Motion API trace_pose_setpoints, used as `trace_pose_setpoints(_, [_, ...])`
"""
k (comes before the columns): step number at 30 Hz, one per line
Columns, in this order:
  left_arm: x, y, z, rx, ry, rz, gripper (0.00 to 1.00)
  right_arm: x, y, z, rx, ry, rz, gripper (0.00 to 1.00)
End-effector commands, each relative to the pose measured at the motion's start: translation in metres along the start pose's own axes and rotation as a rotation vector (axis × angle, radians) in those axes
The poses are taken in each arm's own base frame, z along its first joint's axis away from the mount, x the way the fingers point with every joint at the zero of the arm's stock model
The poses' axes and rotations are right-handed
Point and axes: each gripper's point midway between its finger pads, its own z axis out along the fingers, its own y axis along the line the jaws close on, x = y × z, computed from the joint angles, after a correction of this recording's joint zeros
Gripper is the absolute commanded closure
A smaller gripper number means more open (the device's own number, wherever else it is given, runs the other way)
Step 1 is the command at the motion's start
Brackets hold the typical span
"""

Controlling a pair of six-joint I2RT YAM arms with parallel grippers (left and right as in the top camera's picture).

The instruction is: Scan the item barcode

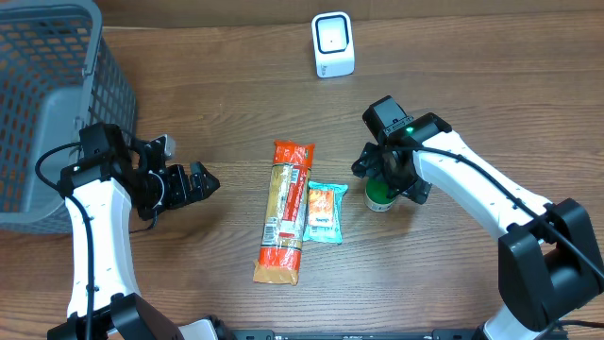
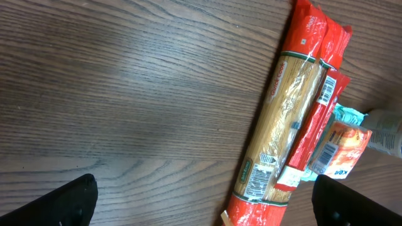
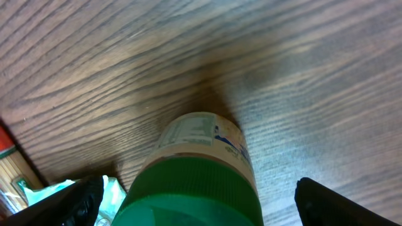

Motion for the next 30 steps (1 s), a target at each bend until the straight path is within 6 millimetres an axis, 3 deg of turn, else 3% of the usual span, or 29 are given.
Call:
trace_pose_setpoints(1, [0.0002, -0.004, 0.0019, 0.016, 0.005, 0.035, 0.01, -0.0019, 0.0016, -0.003, -0.004, -0.024, -0.138, 0.0])
trace_pose_setpoints(6, [0.0003, -0.0041, 0.0019, 0.017, 0.005, 0.035, 0.0, 0.0016, -0.0013, -0.0028, 0.011, -0.012, -0.237, 0.01])
trace_pose_setpoints(15, [0.0003, -0.0041, 0.0019, 0.017, 0.005, 0.035, 0.0, 0.0046, 0.0004, -0.0026, -0.002, 0.004, -0.236, 0.13])
trace_pose_setpoints(20, [0.0003, -0.0041, 0.0019, 0.016, 0.005, 0.035, 0.0, 0.0038, 0.0012, -0.0026, -0.005, 0.0, -0.236, 0.24])
trace_pose_setpoints(29, [0.0003, -0.0041, 0.0019, 0.017, 0.005, 0.035, 0.0, 0.0016, 0.004, -0.0026, -0.015, -0.011, -0.338, 0.23])
trace_pose_setpoints(30, [0.0003, -0.0041, 0.0019, 0.017, 0.005, 0.035, 0.0, 0.0016, 0.0041, -0.0027, -0.015, -0.011, -0.337, 0.19])
